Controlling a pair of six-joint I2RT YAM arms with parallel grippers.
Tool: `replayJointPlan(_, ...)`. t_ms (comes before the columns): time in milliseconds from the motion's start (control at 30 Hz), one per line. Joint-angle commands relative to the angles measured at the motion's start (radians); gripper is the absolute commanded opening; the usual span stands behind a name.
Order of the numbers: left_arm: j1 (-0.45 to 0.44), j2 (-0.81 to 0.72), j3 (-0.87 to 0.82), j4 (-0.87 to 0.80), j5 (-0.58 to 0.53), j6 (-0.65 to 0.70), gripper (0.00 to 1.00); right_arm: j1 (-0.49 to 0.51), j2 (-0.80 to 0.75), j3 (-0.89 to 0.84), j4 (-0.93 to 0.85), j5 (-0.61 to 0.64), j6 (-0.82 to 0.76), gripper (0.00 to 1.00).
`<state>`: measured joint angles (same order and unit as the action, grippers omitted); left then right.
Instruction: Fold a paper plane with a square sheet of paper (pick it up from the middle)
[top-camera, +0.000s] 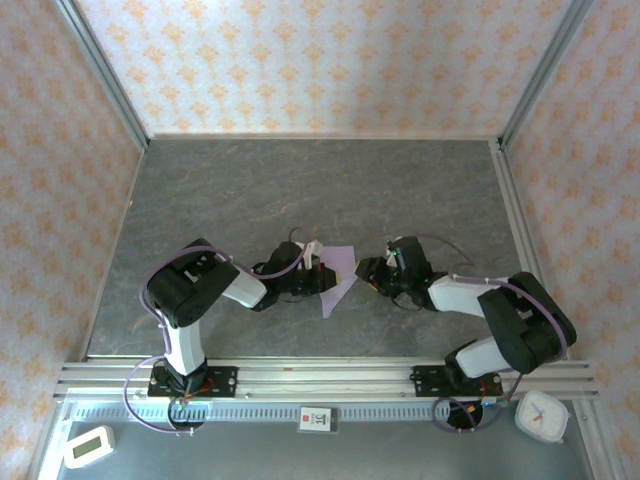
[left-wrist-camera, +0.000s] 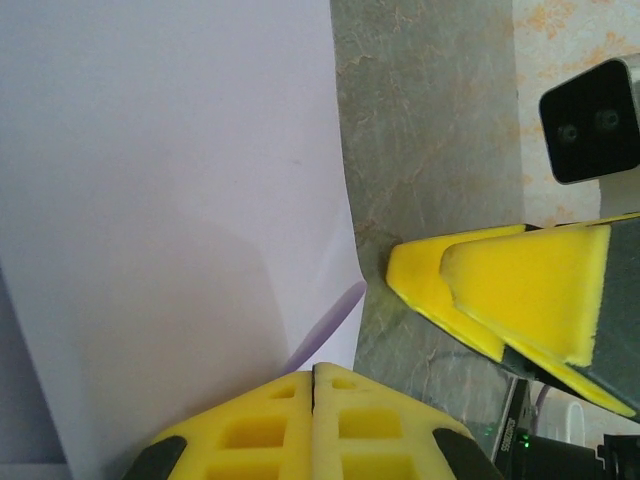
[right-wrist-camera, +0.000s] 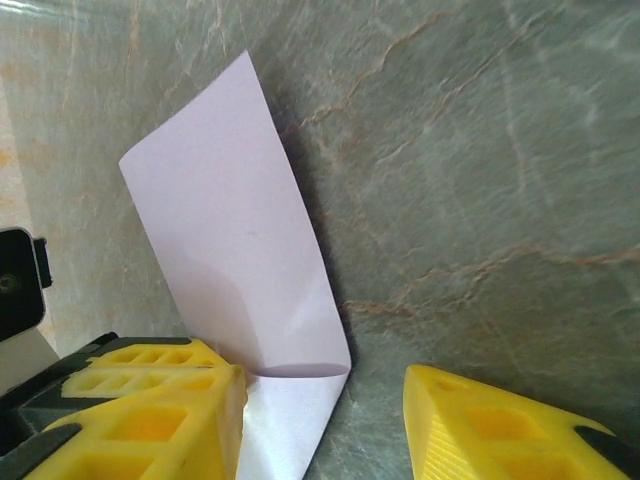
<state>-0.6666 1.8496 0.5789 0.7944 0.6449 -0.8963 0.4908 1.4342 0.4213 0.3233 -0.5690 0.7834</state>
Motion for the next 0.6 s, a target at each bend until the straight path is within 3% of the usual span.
replayJointPlan(0, 0.011, -0.010, -0.014, 0.069, 0.024, 0.008, 0.00, 0.024, 0.018, 0.028, 0.035, 0.011, 0.021, 0.45)
replayJointPlan(467, 0.030, -0.004, -0.039, 0.104, 0.048, 0.011, 0.00, 0.069, 0.104, 0.103, 0.034, 0.014, 0.027, 0.33)
replayJointPlan(567, 0.034, -0.001, -0.041, 0.111, 0.053, 0.010, 0.00, 0.071, 0.084, 0.088, 0.013, 0.031, 0.026, 0.39)
